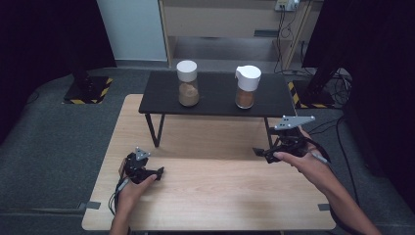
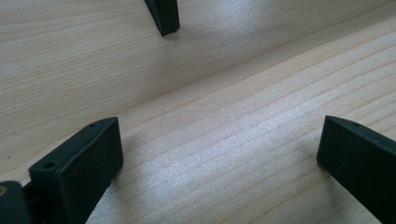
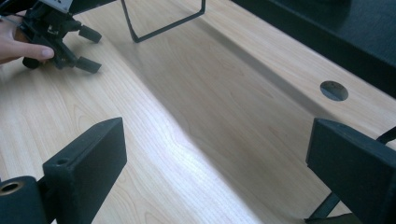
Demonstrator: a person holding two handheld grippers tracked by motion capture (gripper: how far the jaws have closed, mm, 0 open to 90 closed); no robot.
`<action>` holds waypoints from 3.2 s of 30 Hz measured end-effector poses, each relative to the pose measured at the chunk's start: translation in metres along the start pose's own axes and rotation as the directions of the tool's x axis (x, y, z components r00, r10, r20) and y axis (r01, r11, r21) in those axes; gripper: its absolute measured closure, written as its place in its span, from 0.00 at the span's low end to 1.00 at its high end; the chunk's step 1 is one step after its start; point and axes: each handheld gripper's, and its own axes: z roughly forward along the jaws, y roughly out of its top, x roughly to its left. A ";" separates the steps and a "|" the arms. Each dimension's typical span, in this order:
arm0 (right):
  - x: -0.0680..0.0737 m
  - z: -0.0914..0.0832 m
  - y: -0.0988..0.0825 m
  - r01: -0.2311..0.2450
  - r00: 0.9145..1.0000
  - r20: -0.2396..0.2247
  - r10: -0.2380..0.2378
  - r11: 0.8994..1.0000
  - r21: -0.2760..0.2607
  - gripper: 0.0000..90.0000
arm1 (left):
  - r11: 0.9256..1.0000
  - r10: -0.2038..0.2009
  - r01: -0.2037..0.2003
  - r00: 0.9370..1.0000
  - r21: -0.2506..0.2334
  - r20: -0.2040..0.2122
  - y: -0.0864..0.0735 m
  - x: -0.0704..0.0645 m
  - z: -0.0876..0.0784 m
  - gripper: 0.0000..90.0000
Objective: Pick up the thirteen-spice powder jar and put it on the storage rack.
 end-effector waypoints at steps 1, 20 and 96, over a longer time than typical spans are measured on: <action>0.000 0.000 -0.001 -0.002 1.000 0.001 0.002 1.000 0.001 0.07 | 1.000 0.000 0.000 1.000 0.000 0.000 0.000 0.000 0.000 0.00; -0.002 0.014 -0.038 -0.051 0.999 0.002 0.051 0.999 0.004 0.07 | 1.000 0.001 -0.001 1.000 0.000 0.001 0.001 0.000 0.001 0.00; 0.007 0.053 -0.161 -0.218 0.963 0.170 0.207 0.975 0.047 0.05 | 1.000 0.000 0.000 1.000 0.000 0.000 0.001 0.000 0.001 0.00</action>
